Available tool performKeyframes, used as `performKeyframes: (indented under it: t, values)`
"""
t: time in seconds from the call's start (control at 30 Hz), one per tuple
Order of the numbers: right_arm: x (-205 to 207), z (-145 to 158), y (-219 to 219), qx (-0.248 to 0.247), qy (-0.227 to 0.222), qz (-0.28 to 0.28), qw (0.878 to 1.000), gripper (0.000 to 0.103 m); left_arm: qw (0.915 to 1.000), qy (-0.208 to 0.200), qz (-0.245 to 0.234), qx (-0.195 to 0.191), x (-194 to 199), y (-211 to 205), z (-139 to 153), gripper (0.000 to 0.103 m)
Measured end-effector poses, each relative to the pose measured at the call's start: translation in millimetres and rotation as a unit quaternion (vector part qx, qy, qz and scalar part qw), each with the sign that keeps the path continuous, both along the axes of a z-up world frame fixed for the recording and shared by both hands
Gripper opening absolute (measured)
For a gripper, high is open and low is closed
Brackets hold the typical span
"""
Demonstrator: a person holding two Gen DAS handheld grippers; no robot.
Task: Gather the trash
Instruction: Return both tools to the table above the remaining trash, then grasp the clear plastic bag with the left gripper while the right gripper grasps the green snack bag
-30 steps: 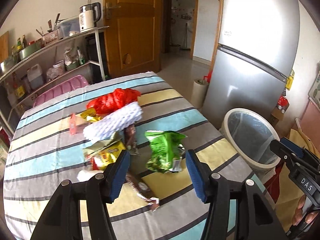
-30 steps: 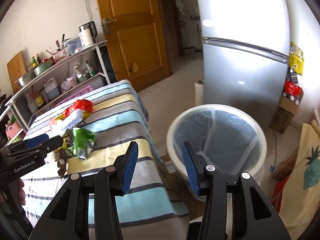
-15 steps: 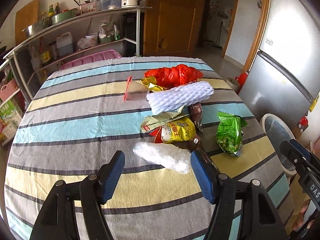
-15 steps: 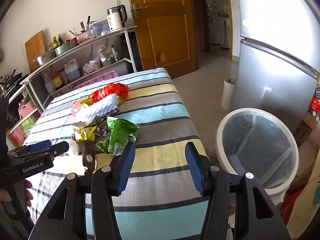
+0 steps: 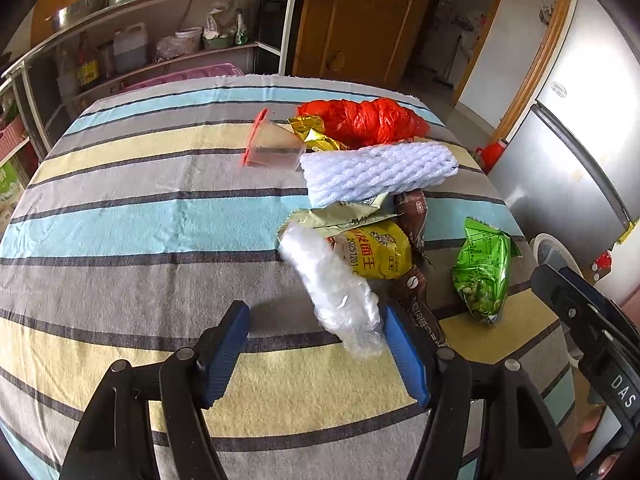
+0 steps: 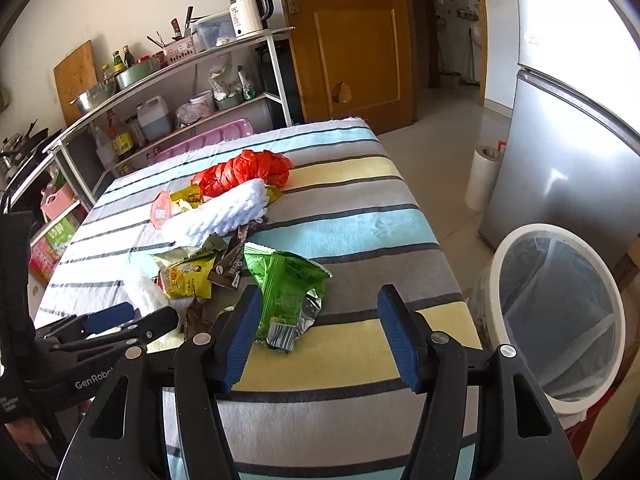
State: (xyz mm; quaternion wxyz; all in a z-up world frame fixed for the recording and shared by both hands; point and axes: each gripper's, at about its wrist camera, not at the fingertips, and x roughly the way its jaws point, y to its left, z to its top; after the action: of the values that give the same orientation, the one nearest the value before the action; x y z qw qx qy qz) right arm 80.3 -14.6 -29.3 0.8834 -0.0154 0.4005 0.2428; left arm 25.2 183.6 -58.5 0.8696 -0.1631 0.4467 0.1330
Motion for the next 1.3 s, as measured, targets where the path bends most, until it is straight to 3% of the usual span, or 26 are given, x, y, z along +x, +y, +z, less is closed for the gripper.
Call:
performKeyframes:
  t: [0.1,0.37,0.8,0.93,1.07,1.2,1.3]
  values:
    - [5,-3,4,0.0,0.009,0.0,1.0,0.061,0.9999,0.001,0.0,0.014,-5,2,1,0.068]
    - [11,-19,15,0.014,0.043,0.011,0.999,0.061,0.9999,-0.009,0.012,0.003,-17,23,3,0.068]
    - [17,-28,32,-0.007,0.048,0.006,0.999,0.061,0.9992,-0.034,0.017,-0.011,-4,40,8,0.068]
    - [18,-28,32,-0.006,0.046,0.004,0.999,0.061,0.9995,-0.025,0.01,-0.016,-1,39,2,0.056]
    - [17,-27,32,0.005,0.046,0.01,0.999,0.047,0.9995,-0.028,0.002,-0.012,0,35,2,0.043]
    - [16,-25,30,0.009,0.043,0.009,0.999,0.037,0.9996,-0.027,-0.001,-0.012,0,34,1,0.037]
    - [15,-27,29,0.009,0.044,0.008,0.999,0.036,0.9995,-0.029,-0.006,-0.009,-1,33,3,0.03]
